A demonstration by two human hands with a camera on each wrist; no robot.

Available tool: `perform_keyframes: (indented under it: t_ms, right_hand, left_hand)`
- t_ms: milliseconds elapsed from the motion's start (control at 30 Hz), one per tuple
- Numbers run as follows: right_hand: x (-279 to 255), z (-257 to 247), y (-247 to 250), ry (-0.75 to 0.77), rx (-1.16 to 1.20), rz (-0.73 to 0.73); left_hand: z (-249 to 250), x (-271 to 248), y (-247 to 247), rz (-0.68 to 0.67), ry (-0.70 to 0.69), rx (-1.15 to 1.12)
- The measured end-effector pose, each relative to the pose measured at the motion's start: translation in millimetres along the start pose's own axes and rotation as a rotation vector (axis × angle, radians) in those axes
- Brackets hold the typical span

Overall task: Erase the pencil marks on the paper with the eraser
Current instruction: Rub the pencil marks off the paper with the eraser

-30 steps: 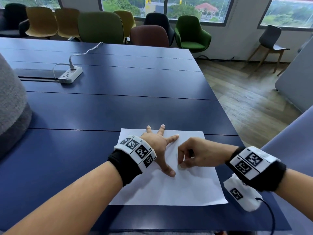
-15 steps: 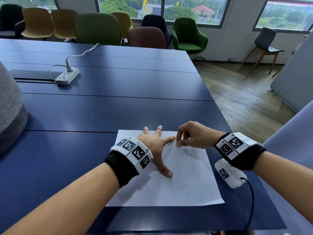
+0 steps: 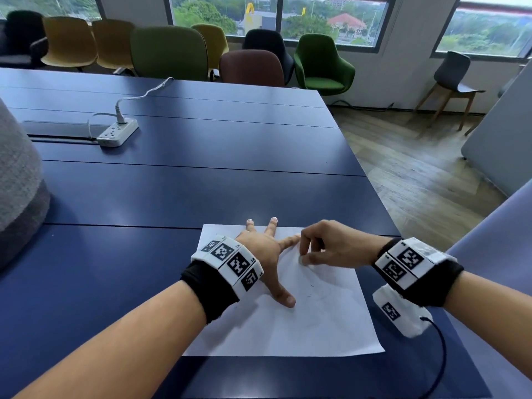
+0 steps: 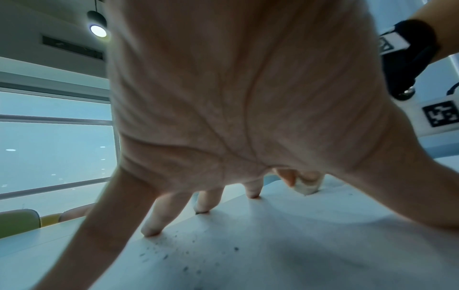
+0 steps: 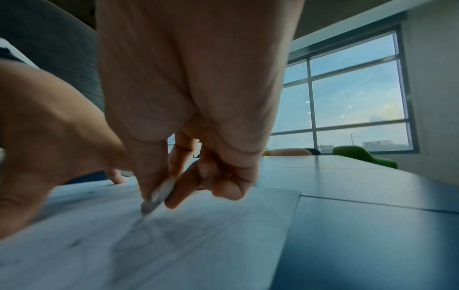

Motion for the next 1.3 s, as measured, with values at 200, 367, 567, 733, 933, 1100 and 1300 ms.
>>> perform_keyframes:
  t_ms: [200, 367, 567, 733, 933, 1100, 1300]
  right_hand:
    - [-5, 24, 23, -0.075, -0.028, 0.182]
    - [-10, 14, 14, -0.070, -0.013, -0.012]
    - [-1, 25, 26, -0.074, -0.018, 0.164]
    - [-11, 18, 20, -0.095, -0.002, -0.034]
    - [-9, 21, 19, -0.071, -0.031, 0.107]
    - [-20, 13, 10, -0.064, -0.022, -0.069]
    - [-23, 22, 8, -0.049, 0.070, 0.014]
  left_hand:
    - [1, -2, 2, -0.002, -0.001, -0.006]
    - [1, -4, 3, -0.013, -0.001, -0.009]
    - [2, -2, 3, -0.019, 0.003, 0.001]
    - [2, -2, 3, -0.030, 0.001, -0.001]
    - [2, -2, 3, -0.034, 0.002, 0.007]
    - [2, -3, 3, -0.029, 0.002, 0.019]
    - [2, -3, 4, -0.018, -0.001, 0.022]
Point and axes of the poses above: each hand's wrist, its own x-axis towards the middle knuckle, its own y-axis out of the back of the hand, z = x × y, the point moved 3 cm from there along x, towards the middle knuckle, and after that the axes turned 12 degrees about x, right-handed, at the moved point
